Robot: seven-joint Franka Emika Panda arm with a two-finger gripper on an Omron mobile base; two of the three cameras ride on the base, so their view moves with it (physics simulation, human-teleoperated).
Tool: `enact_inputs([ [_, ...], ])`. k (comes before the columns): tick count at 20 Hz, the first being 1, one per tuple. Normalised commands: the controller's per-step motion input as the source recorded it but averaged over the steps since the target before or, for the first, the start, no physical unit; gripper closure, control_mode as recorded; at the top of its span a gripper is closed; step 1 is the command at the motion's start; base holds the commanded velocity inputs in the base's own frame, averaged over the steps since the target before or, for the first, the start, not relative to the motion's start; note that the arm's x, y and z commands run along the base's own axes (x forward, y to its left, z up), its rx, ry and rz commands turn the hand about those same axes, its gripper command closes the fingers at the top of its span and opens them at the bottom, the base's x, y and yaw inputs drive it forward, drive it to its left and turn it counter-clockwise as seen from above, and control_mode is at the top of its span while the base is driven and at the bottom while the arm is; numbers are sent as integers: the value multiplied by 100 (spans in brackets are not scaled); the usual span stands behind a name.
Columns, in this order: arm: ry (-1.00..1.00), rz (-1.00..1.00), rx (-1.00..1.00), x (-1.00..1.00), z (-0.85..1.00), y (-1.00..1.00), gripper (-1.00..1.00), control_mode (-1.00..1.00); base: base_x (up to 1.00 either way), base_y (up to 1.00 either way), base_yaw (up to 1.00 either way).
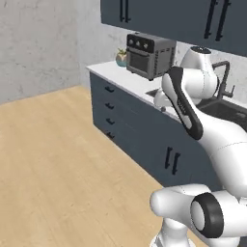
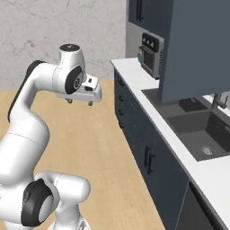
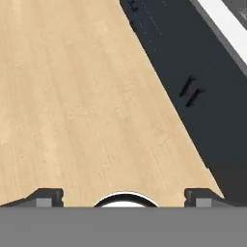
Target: Gather all objects into one cabinet and sort the glasses and bowls to opposite sides.
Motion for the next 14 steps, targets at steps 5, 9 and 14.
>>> enact_inputs([
  [5,0,0,0,0,0,0,-100,100,0,34,48],
  [9,0,0,0,0,0,0,-100,100,0,29,49],
  [14,0,0,0,0,0,0,-100,100,4,28,51],
])
